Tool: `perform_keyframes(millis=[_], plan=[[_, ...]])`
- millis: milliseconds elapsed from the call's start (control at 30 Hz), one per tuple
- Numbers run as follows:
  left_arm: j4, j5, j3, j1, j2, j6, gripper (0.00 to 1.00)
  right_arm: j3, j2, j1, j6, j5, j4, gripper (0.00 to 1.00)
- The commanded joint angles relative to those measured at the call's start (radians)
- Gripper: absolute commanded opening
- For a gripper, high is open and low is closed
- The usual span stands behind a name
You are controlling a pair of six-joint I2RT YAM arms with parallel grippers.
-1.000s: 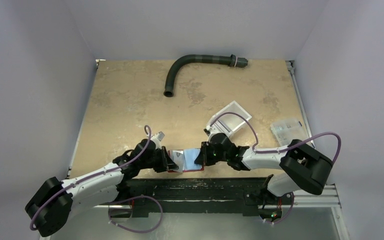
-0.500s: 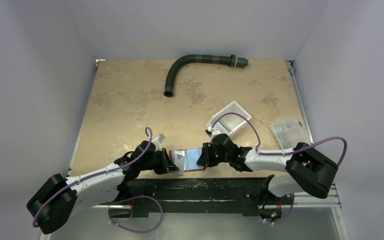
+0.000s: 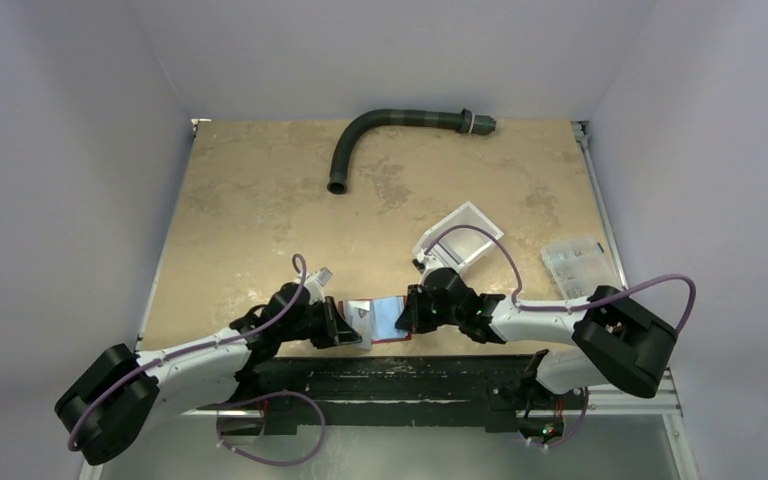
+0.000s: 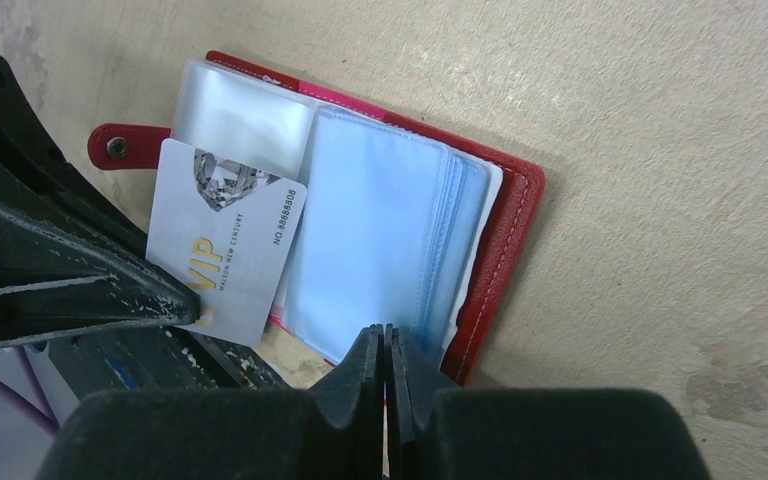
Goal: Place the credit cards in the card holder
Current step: Insert the credit card into the card holder.
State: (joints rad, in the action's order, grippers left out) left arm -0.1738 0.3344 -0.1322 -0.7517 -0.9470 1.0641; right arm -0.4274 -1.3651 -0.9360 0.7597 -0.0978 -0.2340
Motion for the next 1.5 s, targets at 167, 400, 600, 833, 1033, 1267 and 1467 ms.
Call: perform_keyframes(millis=[167, 400, 600, 833, 1033, 1267, 1467], plan=[[-0.149, 0.027, 0.015, 0.005, -0.075, 0.004, 0.0, 0.023, 0.033, 0.0, -0.016, 0.052, 0.071, 0.06], [-0.187, 0.027, 0.016, 0.005, -0.088, 0.012, 0.0, 0.032, 0.017, 0.0, -0.015, 0.047, 0.056, 0.06], [-0.214, 0.033, 0.003, 0.005, -0.128, 0.006, 0.0, 0.033, 0.009, -0.001, -0.015, 0.04, 0.05, 0.05], [-0.25, 0.041, -0.012, 0.006, -0.17, 0.001, 0.0, 0.026, 0.005, 0.0, -0.025, 0.041, 0.061, 0.05], [-0.28, 0.049, -0.025, 0.011, -0.191, -0.006, 0.0, 0.024, 0.008, 0.0, -0.034, 0.051, 0.073, 0.05], [-0.256, 0.063, -0.039, 0.013, -0.171, -0.019, 0.0, 0.022, 0.051, 0.0, -0.036, 0.055, 0.111, 0.08], [-0.245, 0.067, -0.039, 0.013, -0.151, -0.024, 0.0, 0.018, 0.087, 0.0, -0.03, 0.049, 0.135, 0.13]])
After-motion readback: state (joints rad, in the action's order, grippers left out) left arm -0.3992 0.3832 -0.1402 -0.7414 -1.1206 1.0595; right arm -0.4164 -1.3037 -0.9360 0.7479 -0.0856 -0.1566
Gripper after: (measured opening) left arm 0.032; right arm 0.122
